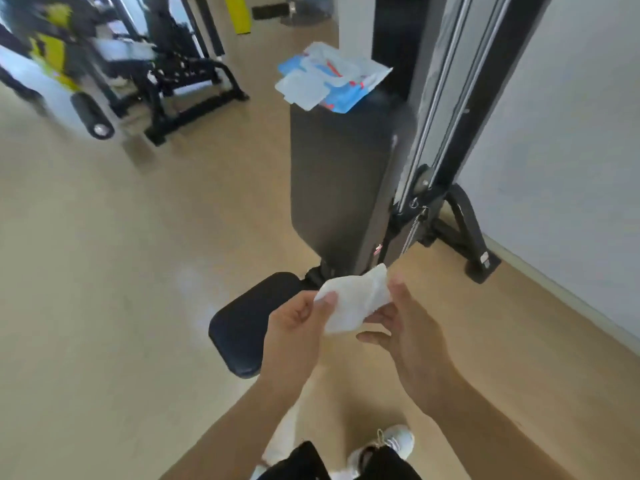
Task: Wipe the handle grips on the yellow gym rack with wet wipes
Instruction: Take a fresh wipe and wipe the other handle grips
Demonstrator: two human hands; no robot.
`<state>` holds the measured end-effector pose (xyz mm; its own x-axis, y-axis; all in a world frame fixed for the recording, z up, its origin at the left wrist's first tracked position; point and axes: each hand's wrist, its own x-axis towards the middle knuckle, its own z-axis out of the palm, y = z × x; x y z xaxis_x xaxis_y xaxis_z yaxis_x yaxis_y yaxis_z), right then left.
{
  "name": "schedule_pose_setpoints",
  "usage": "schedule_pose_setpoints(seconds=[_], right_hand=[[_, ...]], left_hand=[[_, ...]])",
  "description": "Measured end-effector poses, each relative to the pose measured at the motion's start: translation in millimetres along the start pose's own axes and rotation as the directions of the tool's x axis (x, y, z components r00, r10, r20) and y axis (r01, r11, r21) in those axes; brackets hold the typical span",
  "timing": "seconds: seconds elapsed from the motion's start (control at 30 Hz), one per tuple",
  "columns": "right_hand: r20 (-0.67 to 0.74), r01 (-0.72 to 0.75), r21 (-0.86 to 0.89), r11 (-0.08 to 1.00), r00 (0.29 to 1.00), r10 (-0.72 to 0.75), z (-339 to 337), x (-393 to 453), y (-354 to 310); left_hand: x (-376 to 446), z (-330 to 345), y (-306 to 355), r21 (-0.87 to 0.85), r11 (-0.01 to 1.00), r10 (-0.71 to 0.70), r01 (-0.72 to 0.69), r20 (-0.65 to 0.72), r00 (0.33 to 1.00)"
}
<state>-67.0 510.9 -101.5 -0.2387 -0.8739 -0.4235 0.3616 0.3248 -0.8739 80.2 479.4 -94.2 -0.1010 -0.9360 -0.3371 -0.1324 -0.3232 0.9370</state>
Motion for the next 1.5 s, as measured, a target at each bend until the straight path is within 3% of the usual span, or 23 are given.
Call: schedule_pose_setpoints(seconds=[0.1,0.23,0.3,0.37,0.43,0.5,0.57,0.77,0.87,1.0,1.17,1.37,1.5], right_hand=[[0.056,0.007,-0.187,0.982,0.998,0.003,51,-10,28],[-0.002,-0.037,-0.213,0.976,0.999,0.038,129,-35,67],[-0.030,-0.022,-0.259,0.966,0.999,0.015,171,-50,83],[-0.035,-0.020,-0.266,0.964,0.999,0.011,209,-63,96],[-0.034,-0.030,-0.266,0.963,0.999,0.022,245,-73,106],[-0.015,-0.008,-0.290,0.957,1.000,0.004,277,-78,113],[0.022,0.041,-0.348,0.937,0.999,-0.036,305,-77,115],[0.198,0.099,-0.456,0.885,0.980,-0.007,364,-35,115],[0.277,0.096,-0.392,0.915,0.961,0.018,384,1,113],[0.347,-0.058,-0.236,0.970,0.927,0.140,407,67,97],[0.260,-0.186,-0.048,0.981,0.946,0.192,448,146,58],[0.062,-0.135,0.013,0.991,0.989,0.134,494,222,16],[0.011,-0.127,-0.050,0.991,0.992,0.127,517,270,2]], left_hand=[[-15,-58,-18,-0.109,0.994,-0.025,0.022,-0.026,0.999],[-33,-145,-47,-0.149,0.987,-0.074,0.057,-0.113,0.991],[-43,-192,-59,-0.057,0.998,-0.009,-0.006,-0.259,0.966],[-57,-235,-65,0.112,0.986,0.157,-0.125,-0.352,0.923],[-68,-269,-61,0.264,0.943,0.262,-0.202,-0.217,0.940],[-70,-296,-54,0.362,0.913,0.206,-0.190,-0.008,0.978],[-64,-318,-50,0.351,0.919,0.155,-0.182,0.103,0.982],[-20,-372,-49,0.223,0.966,0.114,-0.130,0.083,0.990],[28,-396,-44,0.115,0.991,0.070,-0.068,-0.013,0.997],[105,-425,-24,-0.109,0.993,-0.056,0.047,-0.080,0.995],[191,-459,24,-0.157,0.982,-0.096,0.103,0.050,0.994],[289,-480,60,0.012,0.998,-0.057,0.058,-0.028,0.998],[348,-488,73,-0.179,0.974,-0.137,0.137,0.009,0.991]])
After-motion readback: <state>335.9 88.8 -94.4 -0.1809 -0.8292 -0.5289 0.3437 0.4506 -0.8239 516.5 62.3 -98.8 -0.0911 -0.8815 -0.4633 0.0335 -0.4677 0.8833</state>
